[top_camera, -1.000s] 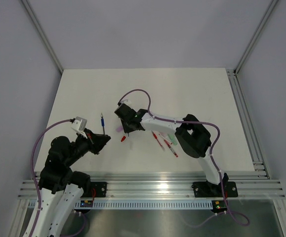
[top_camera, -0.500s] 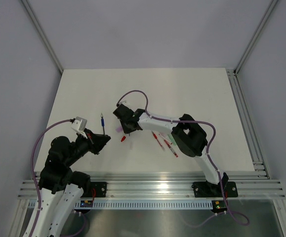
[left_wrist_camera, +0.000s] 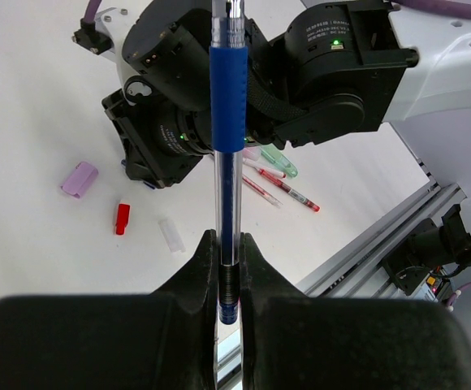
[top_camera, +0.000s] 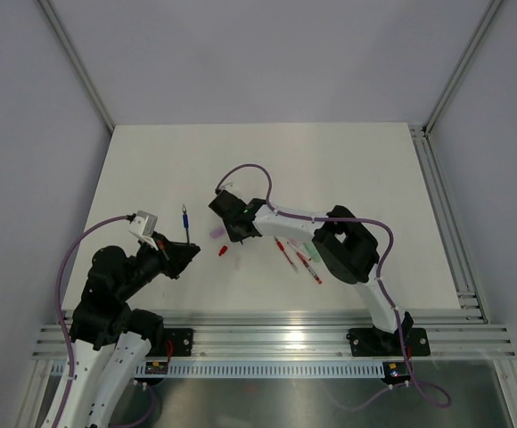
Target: Insert the pens into the pen caps
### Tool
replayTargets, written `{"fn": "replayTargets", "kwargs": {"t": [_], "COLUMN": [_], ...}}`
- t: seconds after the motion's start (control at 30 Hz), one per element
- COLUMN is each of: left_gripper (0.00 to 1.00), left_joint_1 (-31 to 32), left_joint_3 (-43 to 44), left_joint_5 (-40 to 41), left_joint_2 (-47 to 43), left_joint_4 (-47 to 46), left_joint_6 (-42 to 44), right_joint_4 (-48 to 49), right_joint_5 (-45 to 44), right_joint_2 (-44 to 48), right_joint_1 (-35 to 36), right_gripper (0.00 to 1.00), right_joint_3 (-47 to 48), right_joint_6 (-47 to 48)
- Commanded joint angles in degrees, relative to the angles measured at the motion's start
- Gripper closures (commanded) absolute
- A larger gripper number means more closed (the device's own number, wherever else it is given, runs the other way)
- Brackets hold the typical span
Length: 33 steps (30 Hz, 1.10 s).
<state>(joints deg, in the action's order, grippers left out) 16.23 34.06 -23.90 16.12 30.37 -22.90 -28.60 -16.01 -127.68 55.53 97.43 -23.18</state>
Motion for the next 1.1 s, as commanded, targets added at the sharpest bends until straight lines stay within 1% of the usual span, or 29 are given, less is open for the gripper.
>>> {"fn": "replayTargets", "kwargs": {"t": [0.0,0.13,0.3,0.47,0.53,0.7,0.73,0.83,0.9,1.07], "left_gripper": [1.00,1.00,1.00,1.00,1.00,1.00,1.00,1.00,1.00,1.00], "left_joint_1": [0.0,0.0,-0.1,-0.1,-0.1,-0.1,-0.1,-0.1,-0.1,-0.1], "left_joint_3": [2.1,2.0,2.0,2.0,2.0,2.0,2.0,1.9,1.9,1.6], "left_joint_5": [-0.2,-0.2,-0.4,-0.4,-0.5,-0.4,-0.5,-0.8,-0.7,-2.3], "left_joint_2": [0.1,0.0,0.4,0.4,0.4,0.5,0.6,0.7,1.4,3.0], "left_joint_4": [-1.9,-2.1,-2.1,-2.1,-2.1,-2.1,-2.1,-2.2,-2.3,-3.0], "left_joint_6": [0.4,0.3,0.4,0.4,0.4,0.4,0.4,0.2,0.3,0.0], "right_joint_4": [-0.8,-0.6,0.0,-0.4,-0.6,-0.4,0.0,2.9,5.3,13.6], "right_joint_5": [-2.2,-1.8,0.7,1.6,1.8,2.2,2.2,2.0,1.8,2.8], "right_joint_2": [3.7,4.1,4.1,4.0,3.8,4.6,4.9,7.0,10.1,15.7], "right_joint_1": [-1.6,-2.5,-3.7,-4.3,-4.6,-5.0,-5.1,-5.1,-5.2,-5.2], "right_gripper": [0.79,0.78,0.73,0.72,0.73,0.81,0.88,0.97,1.00,1.00], "right_joint_3": [-4.2,-6.5,-7.3,-7.3,-7.1,-7.5,-7.8,-9.8,-12.6,-18.1], "right_joint_6": [2.3,3.3,3.7,4.1,4.4,4.2,4.1,3.4,2.7,1.6]}}
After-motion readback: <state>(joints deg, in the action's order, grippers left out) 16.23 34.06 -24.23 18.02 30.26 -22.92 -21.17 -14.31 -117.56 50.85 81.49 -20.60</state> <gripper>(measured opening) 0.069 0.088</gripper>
